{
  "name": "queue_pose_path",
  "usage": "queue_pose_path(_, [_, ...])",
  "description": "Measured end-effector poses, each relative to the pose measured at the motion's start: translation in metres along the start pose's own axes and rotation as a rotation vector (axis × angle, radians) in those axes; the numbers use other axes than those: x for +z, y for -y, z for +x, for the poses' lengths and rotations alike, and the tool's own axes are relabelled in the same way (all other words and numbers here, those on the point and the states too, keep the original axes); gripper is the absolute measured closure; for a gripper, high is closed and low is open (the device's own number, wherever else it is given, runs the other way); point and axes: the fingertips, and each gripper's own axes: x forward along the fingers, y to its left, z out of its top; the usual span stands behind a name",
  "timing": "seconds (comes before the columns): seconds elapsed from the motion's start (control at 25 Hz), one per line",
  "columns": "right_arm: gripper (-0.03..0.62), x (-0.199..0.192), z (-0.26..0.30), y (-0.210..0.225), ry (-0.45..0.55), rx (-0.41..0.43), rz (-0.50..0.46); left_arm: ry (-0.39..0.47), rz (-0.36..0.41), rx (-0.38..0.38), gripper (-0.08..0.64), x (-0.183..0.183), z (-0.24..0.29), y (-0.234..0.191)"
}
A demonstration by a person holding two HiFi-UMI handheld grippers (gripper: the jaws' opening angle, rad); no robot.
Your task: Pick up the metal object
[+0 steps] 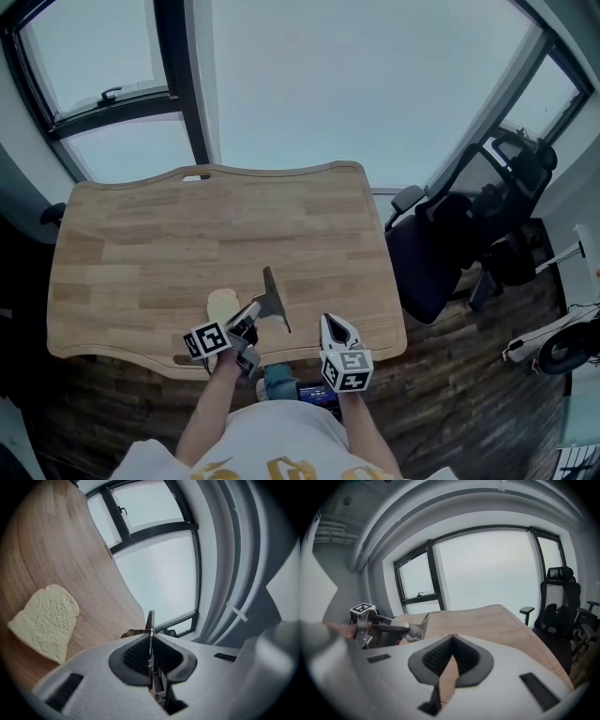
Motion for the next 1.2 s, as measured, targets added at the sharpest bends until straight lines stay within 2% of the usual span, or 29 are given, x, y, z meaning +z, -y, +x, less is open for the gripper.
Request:
queue_pose_path(0.32, [0.581, 0.012, -0.007, -0.021, 0.036, 0.041, 0.003, 0.031, 0.024, -0.152, 0.523, 0.003, -0.016, 0.047])
queue_pose_path(0.6, [0.581, 0.027, -0.011, -0.031, 0.082, 0.056, -0.008, 0.064, 0.027, -0.203, 0.523, 0.010, -0.034, 0.061])
queue_pose_path(0.88, [0.581, 0.044, -0.017, -0.055, 0.124, 0.101, -0.022, 0.079, -0.036, -0.330, 0.523, 0.011, -0.056, 0.087])
queue_pose_path(1.08, [0.581, 0.056, -0.022, -0.075, 0.168, 0.111, -0.069, 0.090, -0.016, -0.355, 0.523, 0.017, -0.073, 0.099])
queue_pose_path(1.2, [0.581, 0.062, -0.021, -0.080, 0.179, 0.119, -0.077, 0.113, -0.045, -0.361, 0.523, 0.021, -0.077, 0.100])
